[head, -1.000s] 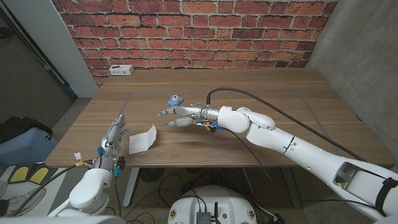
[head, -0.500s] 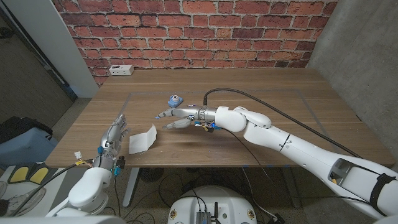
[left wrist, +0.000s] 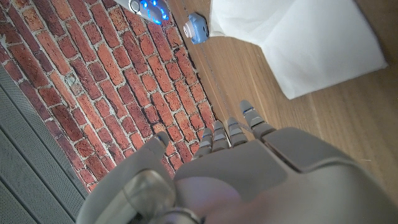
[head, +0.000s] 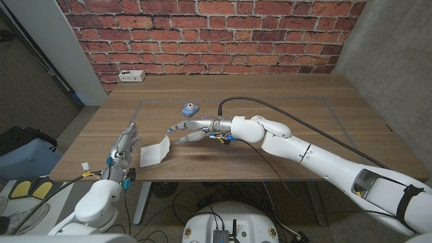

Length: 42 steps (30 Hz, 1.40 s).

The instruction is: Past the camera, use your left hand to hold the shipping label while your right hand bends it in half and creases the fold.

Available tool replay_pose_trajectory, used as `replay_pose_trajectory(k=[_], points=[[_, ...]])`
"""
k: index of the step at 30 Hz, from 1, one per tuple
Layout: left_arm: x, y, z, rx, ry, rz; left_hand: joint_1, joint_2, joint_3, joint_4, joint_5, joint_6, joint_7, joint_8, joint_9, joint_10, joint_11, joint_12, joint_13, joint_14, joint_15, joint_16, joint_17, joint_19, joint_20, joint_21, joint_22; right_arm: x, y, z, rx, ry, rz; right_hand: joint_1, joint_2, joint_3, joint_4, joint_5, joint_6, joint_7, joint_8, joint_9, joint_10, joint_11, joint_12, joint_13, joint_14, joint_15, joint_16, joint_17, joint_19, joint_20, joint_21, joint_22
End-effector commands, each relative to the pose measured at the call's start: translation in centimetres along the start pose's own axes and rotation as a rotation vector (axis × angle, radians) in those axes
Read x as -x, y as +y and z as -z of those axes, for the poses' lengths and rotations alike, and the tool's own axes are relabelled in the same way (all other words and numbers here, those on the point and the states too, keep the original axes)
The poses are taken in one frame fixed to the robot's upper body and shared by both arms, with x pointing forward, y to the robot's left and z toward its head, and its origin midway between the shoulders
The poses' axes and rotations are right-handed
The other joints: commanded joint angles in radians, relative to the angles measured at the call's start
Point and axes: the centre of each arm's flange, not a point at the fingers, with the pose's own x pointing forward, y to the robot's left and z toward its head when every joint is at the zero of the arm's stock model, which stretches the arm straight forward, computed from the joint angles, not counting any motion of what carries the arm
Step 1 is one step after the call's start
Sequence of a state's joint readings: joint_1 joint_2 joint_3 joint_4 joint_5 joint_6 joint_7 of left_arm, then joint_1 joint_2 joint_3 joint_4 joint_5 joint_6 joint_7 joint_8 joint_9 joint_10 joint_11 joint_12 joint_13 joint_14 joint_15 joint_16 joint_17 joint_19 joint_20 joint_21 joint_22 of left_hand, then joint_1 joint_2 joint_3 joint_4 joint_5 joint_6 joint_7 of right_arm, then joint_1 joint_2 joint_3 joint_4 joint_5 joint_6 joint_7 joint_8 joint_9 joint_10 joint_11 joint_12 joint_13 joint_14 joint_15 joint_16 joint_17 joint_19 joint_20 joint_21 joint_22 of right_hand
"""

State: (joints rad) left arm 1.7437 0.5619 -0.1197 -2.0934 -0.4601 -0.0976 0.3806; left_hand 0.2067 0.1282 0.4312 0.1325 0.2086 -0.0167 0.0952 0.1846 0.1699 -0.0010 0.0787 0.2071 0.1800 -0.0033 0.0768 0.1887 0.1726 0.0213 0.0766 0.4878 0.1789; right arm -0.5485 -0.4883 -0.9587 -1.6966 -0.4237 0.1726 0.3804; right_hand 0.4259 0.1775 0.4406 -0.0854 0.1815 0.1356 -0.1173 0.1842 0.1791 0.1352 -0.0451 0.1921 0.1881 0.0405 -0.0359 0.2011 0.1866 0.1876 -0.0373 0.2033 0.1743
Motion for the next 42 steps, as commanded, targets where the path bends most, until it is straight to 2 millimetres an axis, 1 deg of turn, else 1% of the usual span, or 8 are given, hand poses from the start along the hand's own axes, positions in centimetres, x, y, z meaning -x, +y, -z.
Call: replay_pose_trajectory(k=[1,8,11,14,32,34,36,42], points=[[-0.6,-0.2,0.2,0.001,0.003,0.005,-0.01,0.001,-0.002,-0.001,0.006,-0.002,0.002,-0.003,0.005,-0.001,0.004,-0.003,0.005,0.002,-0.001,-0.001,0.003,0.01,0.002,-0.004,0.004,-1.3,0.4,-0.1,-0.014,-0.018,-0.054,0.015,-0.002,0.002,-0.005,0.005,0.001,-0.014,-0.001,0.004,-0.007,-0.003,-0.003,0.004,0.0,-0.035,-0.002,0.0,-0.003,-0.03,-0.001,0.004],[-0.9,-0.2,0.3,0.002,0.006,0.008,-0.012,0.002,-0.002,-0.001,0.007,0.001,-0.003,-0.002,0.006,-0.001,0.007,-0.003,0.005,0.0,0.0,-0.002,0.003,0.011,0.003,-0.006,0.004,-1.8,0.2,0.1,-0.021,-0.007,-0.075,0.023,0.001,0.003,-0.006,0.005,0.01,-0.08,0.004,0.004,-0.021,0.005,-0.004,0.004,-0.005,-0.014,-0.003,0.001,-0.002,-0.027,0.0,0.004],[-1.0,-0.1,0.1,0.0,0.006,0.01,-0.013,0.003,-0.002,-0.001,0.007,0.001,0.001,-0.002,0.006,-0.003,0.005,-0.004,0.005,0.001,0.001,-0.002,0.003,0.011,0.003,-0.007,0.004,-2.2,0.1,0.3,-0.035,0.001,-0.099,0.022,0.001,0.001,-0.004,0.004,0.01,-0.072,0.004,0.004,-0.027,0.008,-0.005,0.004,-0.007,-0.011,-0.003,0.002,-0.002,-0.023,0.0,0.004],[-1.0,0.0,0.0,0.001,0.004,0.007,-0.014,0.004,-0.002,0.0,0.008,0.0,0.001,-0.002,0.006,-0.001,0.008,-0.004,0.005,0.0,0.001,-0.003,0.003,0.011,0.004,-0.008,0.004,-2.5,0.1,0.3,-0.036,0.018,-0.127,0.016,0.0,-0.005,0.003,0.001,0.013,-0.101,0.004,0.005,-0.051,0.006,-0.01,0.005,-0.022,-0.001,-0.006,0.004,-0.009,-0.016,-0.002,0.004],[-1.2,0.5,0.1,0.004,0.01,0.006,-0.016,0.008,-0.001,0.001,0.009,-0.002,0.0,-0.003,0.006,-0.004,0.007,-0.006,0.005,-0.001,0.003,-0.003,0.003,0.013,0.004,-0.012,0.005,-4.6,0.2,0.6,-0.054,0.013,-0.186,-0.007,-0.003,-0.021,0.023,-0.004,0.029,-0.095,0.009,0.005,-0.056,0.016,-0.003,0.005,-0.022,0.009,0.0,0.008,-0.01,-0.007,0.0,0.005],[-1.3,0.5,0.1,0.006,0.01,0.005,-0.017,0.009,0.0,0.001,0.009,-0.002,0.0,-0.003,0.006,-0.005,0.007,-0.006,0.005,0.0,0.003,-0.003,0.003,0.012,0.004,-0.013,0.005,-4.8,0.1,0.8,-0.058,0.01,-0.189,-0.009,-0.002,-0.022,0.025,-0.004,0.025,-0.078,0.007,0.005,-0.06,0.025,-0.003,0.005,-0.022,0.013,0.001,0.008,-0.01,-0.003,0.0,0.005],[-1.3,0.5,0.1,0.005,0.012,0.004,-0.017,0.009,0.0,0.002,0.009,-0.002,0.0,-0.003,0.006,-0.005,0.008,-0.006,0.005,-0.001,0.002,-0.003,0.003,0.013,0.004,-0.013,0.005,-4.9,0.1,0.9,-0.057,0.017,-0.192,-0.009,-0.001,-0.023,0.026,-0.004,0.04,-0.089,0.012,0.005,-0.061,0.027,-0.002,0.005,-0.022,0.015,0.001,0.007,-0.01,0.001,0.0,0.005],[-1.4,0.7,0.1,0.007,0.014,0.002,-0.017,0.01,0.0,0.002,0.01,-0.003,-0.001,-0.003,0.006,-0.007,0.008,-0.007,0.005,-0.002,0.002,-0.004,0.003,0.013,0.004,-0.015,0.005,-5.4,0.1,1.3,-0.074,0.013,-0.203,-0.008,-0.001,-0.024,0.026,-0.003,0.066,-0.092,0.018,0.005,-0.068,0.023,-0.003,0.005,-0.02,0.025,0.002,0.006,-0.009,0.005,0.001,0.005]])
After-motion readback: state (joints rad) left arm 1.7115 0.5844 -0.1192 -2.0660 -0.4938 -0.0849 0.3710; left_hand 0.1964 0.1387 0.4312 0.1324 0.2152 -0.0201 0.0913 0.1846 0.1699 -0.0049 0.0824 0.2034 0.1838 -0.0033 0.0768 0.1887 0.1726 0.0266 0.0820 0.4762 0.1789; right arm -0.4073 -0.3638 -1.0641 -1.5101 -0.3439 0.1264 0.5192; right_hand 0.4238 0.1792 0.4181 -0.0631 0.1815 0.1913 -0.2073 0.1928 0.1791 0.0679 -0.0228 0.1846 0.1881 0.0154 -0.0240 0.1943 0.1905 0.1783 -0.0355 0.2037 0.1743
